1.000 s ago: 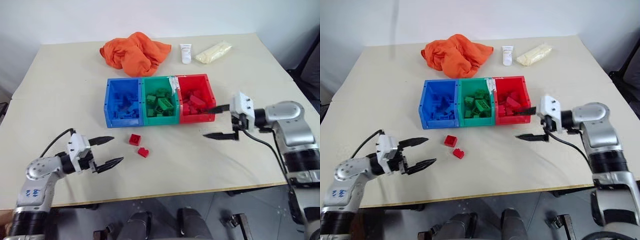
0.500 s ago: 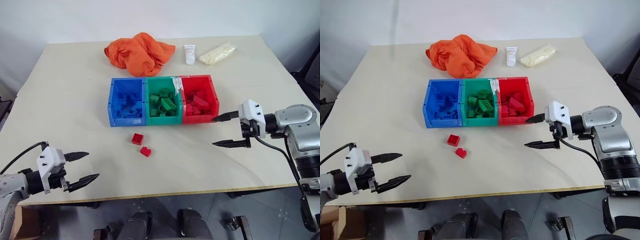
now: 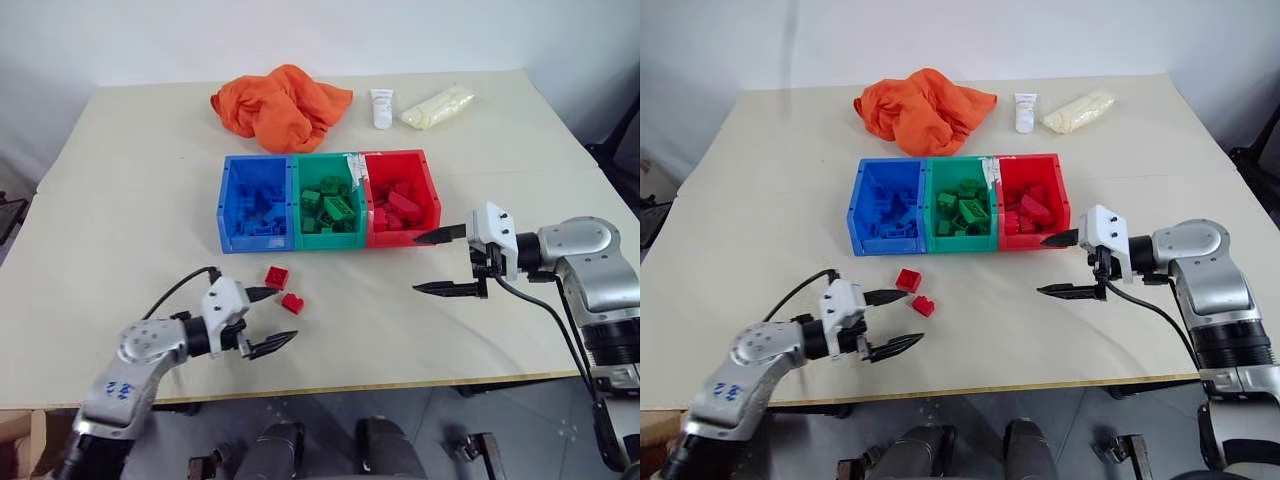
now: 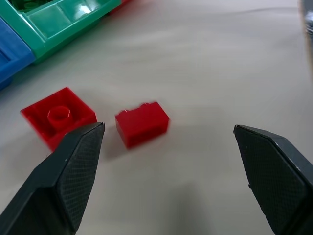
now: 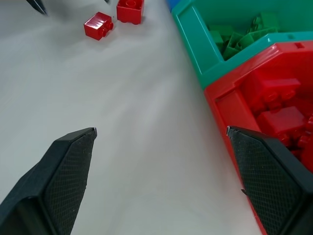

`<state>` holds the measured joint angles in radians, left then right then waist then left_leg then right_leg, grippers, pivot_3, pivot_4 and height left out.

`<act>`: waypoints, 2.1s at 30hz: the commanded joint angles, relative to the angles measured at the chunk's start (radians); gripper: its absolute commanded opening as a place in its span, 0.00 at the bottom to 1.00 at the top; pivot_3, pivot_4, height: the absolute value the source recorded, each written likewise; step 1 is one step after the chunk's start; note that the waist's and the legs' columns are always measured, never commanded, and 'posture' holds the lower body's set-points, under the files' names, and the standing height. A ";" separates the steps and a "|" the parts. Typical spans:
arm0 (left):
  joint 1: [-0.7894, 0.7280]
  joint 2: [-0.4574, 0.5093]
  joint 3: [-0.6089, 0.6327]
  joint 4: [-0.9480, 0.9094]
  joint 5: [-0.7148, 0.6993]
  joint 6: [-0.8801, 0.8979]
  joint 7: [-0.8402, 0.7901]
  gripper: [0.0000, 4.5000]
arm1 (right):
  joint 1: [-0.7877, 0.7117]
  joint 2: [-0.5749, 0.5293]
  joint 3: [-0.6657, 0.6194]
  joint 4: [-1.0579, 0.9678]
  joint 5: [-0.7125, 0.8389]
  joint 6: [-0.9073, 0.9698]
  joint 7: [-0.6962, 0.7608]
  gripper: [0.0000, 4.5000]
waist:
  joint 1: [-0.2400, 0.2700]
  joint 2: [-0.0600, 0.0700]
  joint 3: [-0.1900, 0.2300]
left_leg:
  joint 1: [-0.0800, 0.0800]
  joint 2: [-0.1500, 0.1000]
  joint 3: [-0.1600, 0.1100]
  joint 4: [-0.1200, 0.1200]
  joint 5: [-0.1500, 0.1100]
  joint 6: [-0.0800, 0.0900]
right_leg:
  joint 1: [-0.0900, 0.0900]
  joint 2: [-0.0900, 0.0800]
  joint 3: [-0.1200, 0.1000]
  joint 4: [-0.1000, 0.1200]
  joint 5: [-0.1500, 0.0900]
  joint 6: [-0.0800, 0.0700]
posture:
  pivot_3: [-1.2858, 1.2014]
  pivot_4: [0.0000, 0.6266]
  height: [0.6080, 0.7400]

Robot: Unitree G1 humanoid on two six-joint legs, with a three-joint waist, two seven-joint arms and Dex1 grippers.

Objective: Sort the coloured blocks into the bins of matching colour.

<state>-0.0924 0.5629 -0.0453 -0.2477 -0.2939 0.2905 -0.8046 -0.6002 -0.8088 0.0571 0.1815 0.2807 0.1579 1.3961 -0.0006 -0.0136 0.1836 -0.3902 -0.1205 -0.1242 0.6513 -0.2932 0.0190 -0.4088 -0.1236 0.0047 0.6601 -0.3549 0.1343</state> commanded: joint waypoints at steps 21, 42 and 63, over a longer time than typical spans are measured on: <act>-0.135 -0.074 -0.101 0.192 0.099 -0.098 -0.013 0.40 | 0.092 -0.043 -0.094 -0.154 0.041 0.063 -0.096 1.00 | 0.020 0.000 0.000 | 0.000 0.000 0.001 0.004 0.000 0.000 | 0.001 0.000 0.000 0.000 0.000 0.000 | 0.52 0.24 1.00; -0.699 -0.486 -0.127 0.648 0.189 -0.362 0.198 0.37 | 0.338 -0.039 -0.404 -0.354 0.185 0.195 -0.326 1.00 | 0.050 -0.001 0.001 | -0.004 -0.003 0.002 0.011 -0.001 0.002 | 0.002 0.000 -0.003 0.000 0.002 0.004 | 0.52 0.24 1.00; -1.157 -0.610 0.004 1.382 0.230 -0.698 0.230 0.99 | 0.492 -0.016 -0.444 -0.514 0.229 0.223 -0.464 1.00 | 0.047 -0.005 0.003 | -0.005 -0.002 0.006 0.011 -0.002 0.004 | -0.002 0.007 0.001 0.001 0.004 0.007 | 0.52 0.24 1.00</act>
<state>-1.2554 -0.0559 -0.0492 1.1813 -0.0587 -0.3952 -0.5348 -0.0870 -0.8079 -0.3874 -0.3354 0.4978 0.3941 0.9254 0.0464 -0.0186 0.1863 -0.3949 -0.1229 -0.1178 0.6625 -0.2951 0.0227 -0.4103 -0.1166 0.0061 0.6617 -0.3514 0.1410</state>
